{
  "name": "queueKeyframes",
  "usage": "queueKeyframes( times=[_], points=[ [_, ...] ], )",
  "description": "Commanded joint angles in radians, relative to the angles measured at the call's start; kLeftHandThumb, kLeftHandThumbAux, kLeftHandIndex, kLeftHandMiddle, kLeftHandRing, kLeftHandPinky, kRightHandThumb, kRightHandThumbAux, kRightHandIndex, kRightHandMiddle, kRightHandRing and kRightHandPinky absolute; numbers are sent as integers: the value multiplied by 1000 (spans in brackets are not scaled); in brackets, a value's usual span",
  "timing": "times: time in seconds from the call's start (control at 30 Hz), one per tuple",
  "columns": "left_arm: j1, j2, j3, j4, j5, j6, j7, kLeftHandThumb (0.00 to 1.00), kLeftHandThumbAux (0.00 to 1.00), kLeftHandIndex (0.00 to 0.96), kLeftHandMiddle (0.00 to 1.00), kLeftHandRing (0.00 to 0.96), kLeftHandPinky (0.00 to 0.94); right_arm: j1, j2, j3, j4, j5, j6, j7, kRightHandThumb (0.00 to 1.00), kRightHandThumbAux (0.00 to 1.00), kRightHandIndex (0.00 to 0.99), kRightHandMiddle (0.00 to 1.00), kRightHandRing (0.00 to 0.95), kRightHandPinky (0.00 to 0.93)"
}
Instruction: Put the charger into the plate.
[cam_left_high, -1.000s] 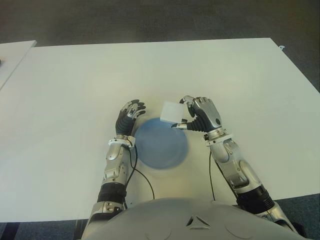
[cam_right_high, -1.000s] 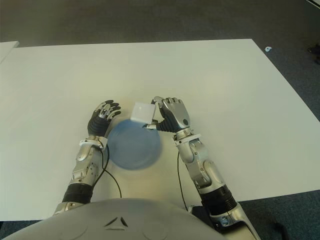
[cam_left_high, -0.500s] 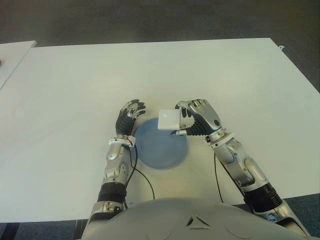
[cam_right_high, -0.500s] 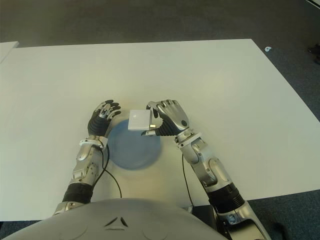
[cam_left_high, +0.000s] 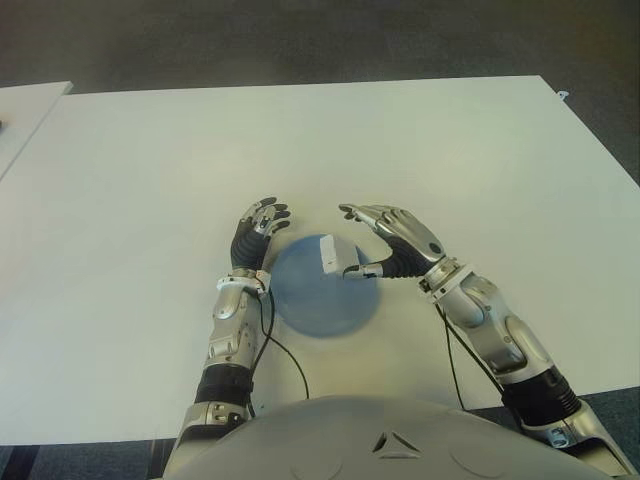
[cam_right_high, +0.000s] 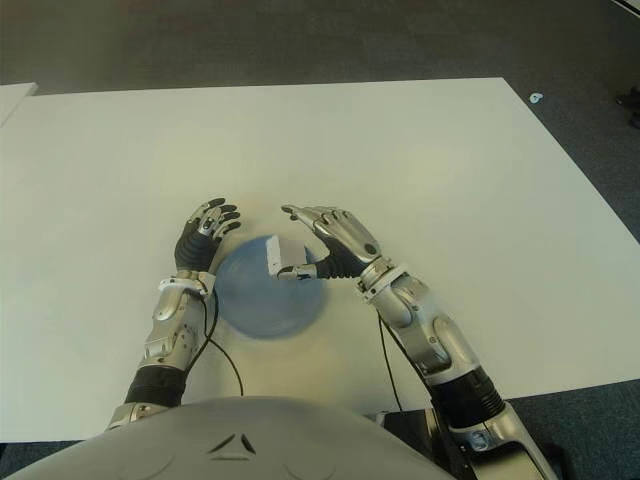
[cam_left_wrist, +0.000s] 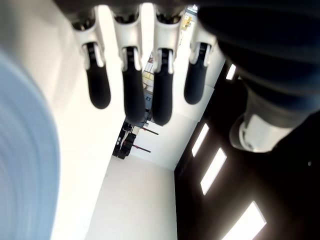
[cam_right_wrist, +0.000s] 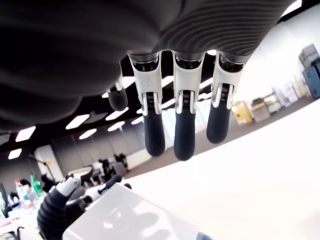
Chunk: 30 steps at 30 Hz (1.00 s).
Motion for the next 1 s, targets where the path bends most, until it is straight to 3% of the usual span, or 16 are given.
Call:
queueKeyframes(
  times=[0.03,0.67,0.83,1.0],
  points=[
    [9,-65,-11,12,8,11,17,35,616,306,383,371,358,13,-8,-10,-1,31,-15,31,321,109,0,0,0,0],
    [14,-64,-15,2,5,22,14,33,644,324,417,393,371,13,-11,-32,21,73,-35,66,351,111,0,0,0,0],
    [14,-63,-16,2,9,23,18,23,639,329,423,397,374,8,4,-49,36,68,-32,44,305,122,0,0,0,0],
    [10,-63,-16,12,18,17,22,20,634,333,427,400,381,-57,70,-99,192,140,-26,-23,186,171,0,0,0,0]
  ],
)
